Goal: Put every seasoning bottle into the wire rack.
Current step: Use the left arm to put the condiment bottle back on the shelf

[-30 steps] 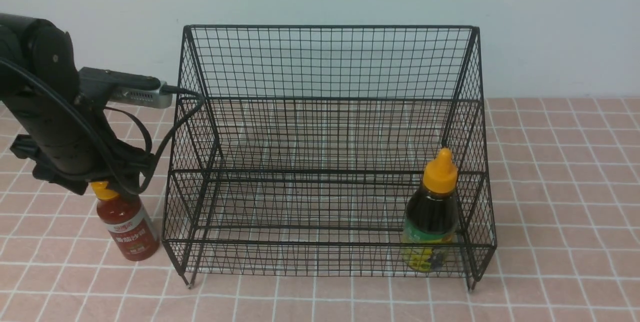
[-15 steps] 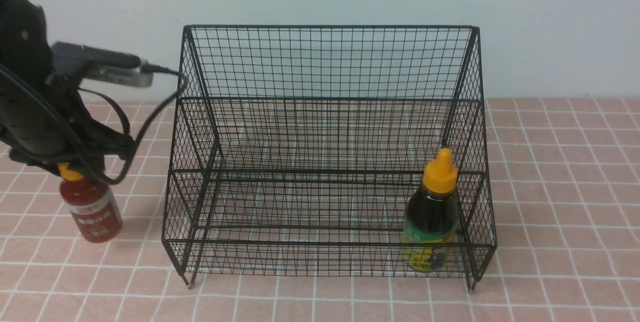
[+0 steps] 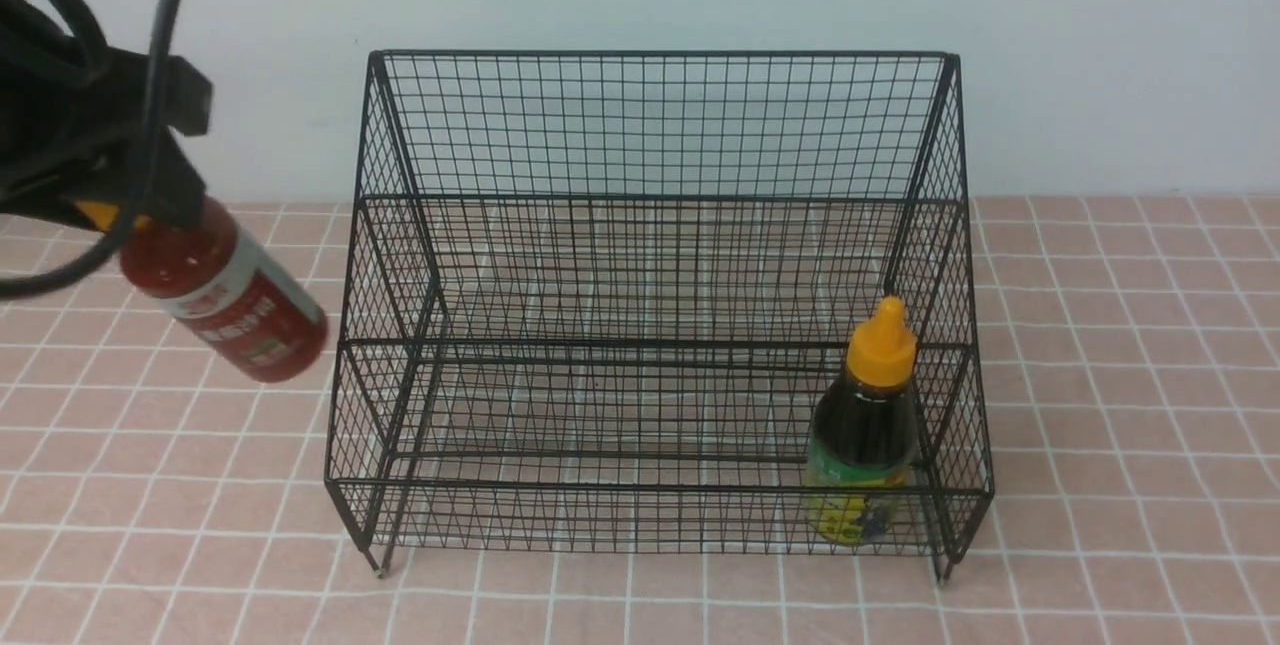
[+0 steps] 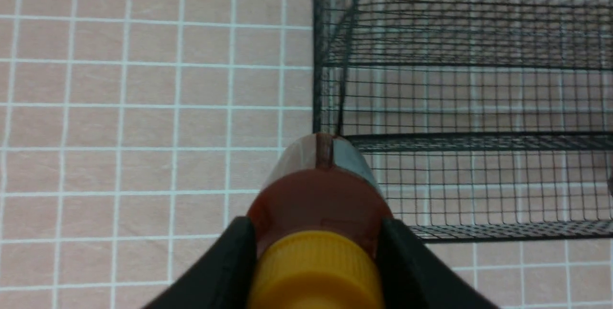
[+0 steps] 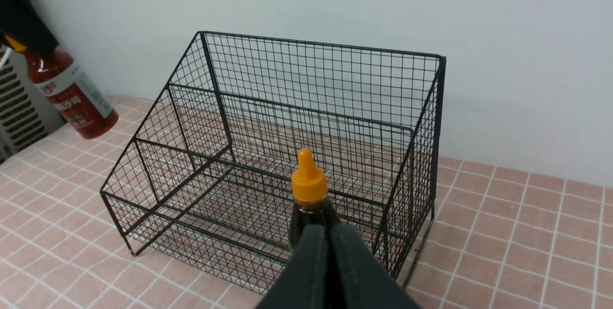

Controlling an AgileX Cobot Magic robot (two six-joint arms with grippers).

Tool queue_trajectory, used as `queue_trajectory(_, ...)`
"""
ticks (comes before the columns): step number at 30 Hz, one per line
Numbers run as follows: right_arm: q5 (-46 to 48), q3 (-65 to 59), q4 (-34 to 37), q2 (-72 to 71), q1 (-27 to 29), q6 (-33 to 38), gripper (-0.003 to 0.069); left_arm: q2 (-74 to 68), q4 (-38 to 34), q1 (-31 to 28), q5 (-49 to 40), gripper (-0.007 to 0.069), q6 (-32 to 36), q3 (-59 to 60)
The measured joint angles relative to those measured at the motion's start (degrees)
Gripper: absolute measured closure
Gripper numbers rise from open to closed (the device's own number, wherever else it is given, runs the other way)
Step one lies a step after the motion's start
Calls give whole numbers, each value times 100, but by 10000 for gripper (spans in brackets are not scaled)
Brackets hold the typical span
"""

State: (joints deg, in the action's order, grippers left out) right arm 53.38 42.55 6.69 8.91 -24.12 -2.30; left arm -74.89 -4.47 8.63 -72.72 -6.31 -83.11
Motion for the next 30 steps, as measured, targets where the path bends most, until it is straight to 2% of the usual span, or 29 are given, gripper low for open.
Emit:
queue_trajectory(3, 0, 0, -14, 0, 0, 0, 673, -172, 174, 766, -14, 337, -64, 0)
queue_trajectory(6, 0, 0, -14, 0, 0, 0, 673, -321, 345, 1186, -14, 337, -161, 0)
queue_trajectory(8, 0, 0, -14, 0, 0, 0, 673, -511, 529, 1556, -14, 337, -455, 0)
queue_trajectory(11, 0, 0, -14, 0, 0, 0, 673, -721, 756, 1808, 76, 337, -652, 0)
queue_trajectory(18, 0, 0, -14, 0, 0, 0, 673, -1104, 997, 1925, 450, 337, -726, 0)
queue_trajectory(30, 0, 0, -14, 0, 0, -5, 673, -1942, 1086, 1934, 376, 337, -726, 0)
